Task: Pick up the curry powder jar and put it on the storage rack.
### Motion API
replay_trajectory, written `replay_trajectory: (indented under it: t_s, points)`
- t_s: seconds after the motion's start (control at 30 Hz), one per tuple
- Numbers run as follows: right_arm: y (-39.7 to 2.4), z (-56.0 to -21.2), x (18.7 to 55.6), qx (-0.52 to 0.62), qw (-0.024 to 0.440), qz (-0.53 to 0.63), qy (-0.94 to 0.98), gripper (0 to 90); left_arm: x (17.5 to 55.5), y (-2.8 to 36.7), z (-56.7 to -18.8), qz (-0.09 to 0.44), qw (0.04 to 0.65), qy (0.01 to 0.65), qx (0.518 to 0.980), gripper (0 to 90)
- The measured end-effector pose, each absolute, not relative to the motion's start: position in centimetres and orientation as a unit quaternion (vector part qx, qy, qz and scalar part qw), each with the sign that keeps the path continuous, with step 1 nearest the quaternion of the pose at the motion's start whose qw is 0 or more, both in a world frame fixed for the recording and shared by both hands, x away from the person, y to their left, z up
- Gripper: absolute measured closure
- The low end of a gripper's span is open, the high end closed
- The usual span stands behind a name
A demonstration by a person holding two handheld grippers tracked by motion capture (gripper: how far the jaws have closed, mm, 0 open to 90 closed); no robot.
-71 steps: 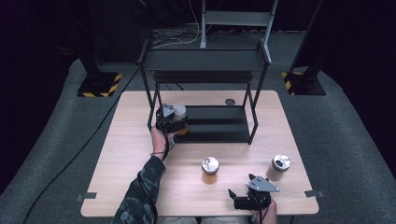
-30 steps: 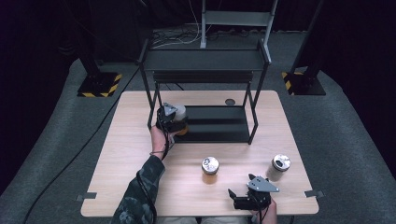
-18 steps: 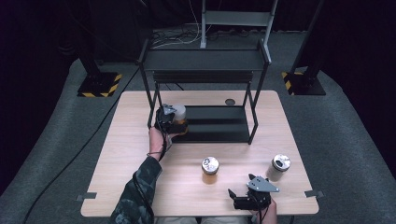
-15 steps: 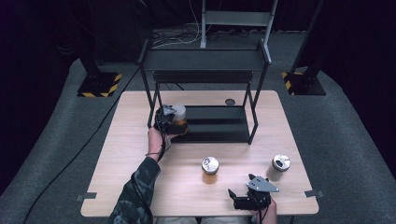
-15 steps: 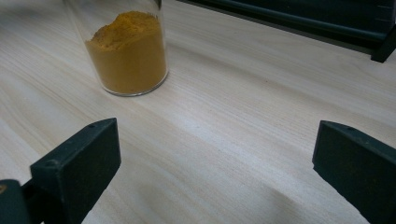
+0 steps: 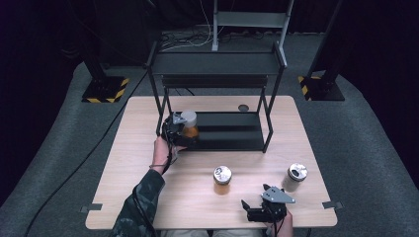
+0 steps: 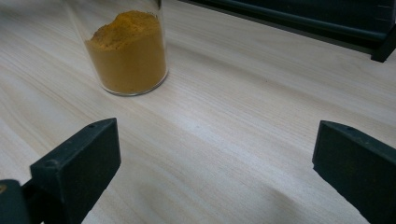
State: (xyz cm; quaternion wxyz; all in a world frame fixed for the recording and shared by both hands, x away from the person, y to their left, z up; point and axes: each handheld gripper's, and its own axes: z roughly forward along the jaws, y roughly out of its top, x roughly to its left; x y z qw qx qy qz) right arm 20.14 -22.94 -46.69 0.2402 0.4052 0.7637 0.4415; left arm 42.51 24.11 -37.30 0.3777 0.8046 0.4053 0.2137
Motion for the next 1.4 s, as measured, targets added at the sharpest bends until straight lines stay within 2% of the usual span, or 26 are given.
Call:
replay_trajectory:
  t_s: [0.4,0.77,1.17,1.4]
  points:
    - [-22.9,-46.7,20.2,0.405,0.24,0.441,0.764,0.0,40.6,24.3,-36.6,0.208,0.356,0.381,0.828,2.5]
    - [-22.9,-46.7,20.2,0.405,0.239,0.441,0.764,0.1,36.9,25.1,-37.5,0.199,0.342,0.354,0.847,0.9]
    - [-22.9,-46.6,20.3,0.407,0.238,0.438,0.765,0.0,32.5,27.4,-39.7,0.189,0.33,0.365,0.85,0.2]
    - [-22.8,-46.6,20.3,0.409,0.238,0.437,0.765,0.0,29.4,30.0,-42.0,0.176,0.322,0.401,0.839,0.2]
